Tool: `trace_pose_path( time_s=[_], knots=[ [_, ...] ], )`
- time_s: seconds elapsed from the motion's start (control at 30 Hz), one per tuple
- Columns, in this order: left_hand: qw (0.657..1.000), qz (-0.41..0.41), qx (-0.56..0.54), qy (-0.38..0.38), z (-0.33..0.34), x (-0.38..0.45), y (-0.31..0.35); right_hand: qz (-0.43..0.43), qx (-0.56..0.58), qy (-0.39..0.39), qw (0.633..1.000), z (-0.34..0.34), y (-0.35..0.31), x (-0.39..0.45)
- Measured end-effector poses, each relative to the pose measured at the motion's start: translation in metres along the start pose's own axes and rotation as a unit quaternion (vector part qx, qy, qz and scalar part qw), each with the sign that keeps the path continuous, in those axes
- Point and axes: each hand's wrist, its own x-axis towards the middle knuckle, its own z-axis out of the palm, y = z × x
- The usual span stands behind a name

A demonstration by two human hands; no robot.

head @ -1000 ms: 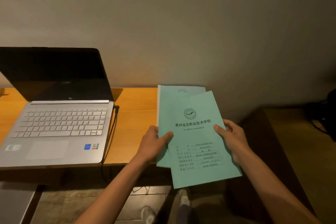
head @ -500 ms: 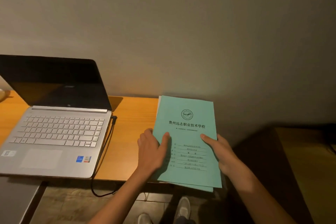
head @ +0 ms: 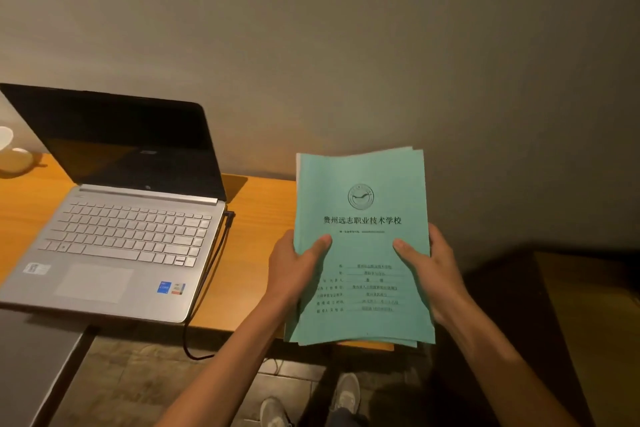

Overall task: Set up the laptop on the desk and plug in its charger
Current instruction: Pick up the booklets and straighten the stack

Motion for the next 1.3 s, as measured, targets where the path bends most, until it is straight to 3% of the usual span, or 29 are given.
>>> trace_pose_path(
  time_s=[0.2, 0.37, 0.67, 0.83, 1.0, 1.3],
  knots=[
    [0.985, 0.165, -0.047, 0.004, -0.021, -0.002, 0.032, -0.106, 0.036, -0.037, 0.993, 0.013, -0.032, 0.008],
    [0.972, 0.215, -0.07, -0.059, -0.043, -0.004, 0.046, -0.149, 0.029, -0.062, 0.986, 0.016, -0.045, 0.012],
    [0.961, 0.258, -0.092, -0.022, -0.049, -0.017, 0.039, -0.182, 0.017, -0.08, 0.98, 0.02, -0.046, 0.003],
    [0.953, 0.302, -0.029, 0.0, -0.066, -0.028, 0.061, -0.205, 0.008, -0.087, 0.975, 0.014, -0.052, -0.001],
    [0.956, 0.29, 0.037, -0.02, -0.096, -0.025, 0.073, -0.229, -0.025, -0.09, 0.969, -0.004, -0.068, -0.005],
    [0.962, 0.27, 0.034, 0.006, -0.096, -0.026, 0.054, -0.221, -0.063, -0.054, 0.972, -0.01, -0.057, -0.016]
  ],
)
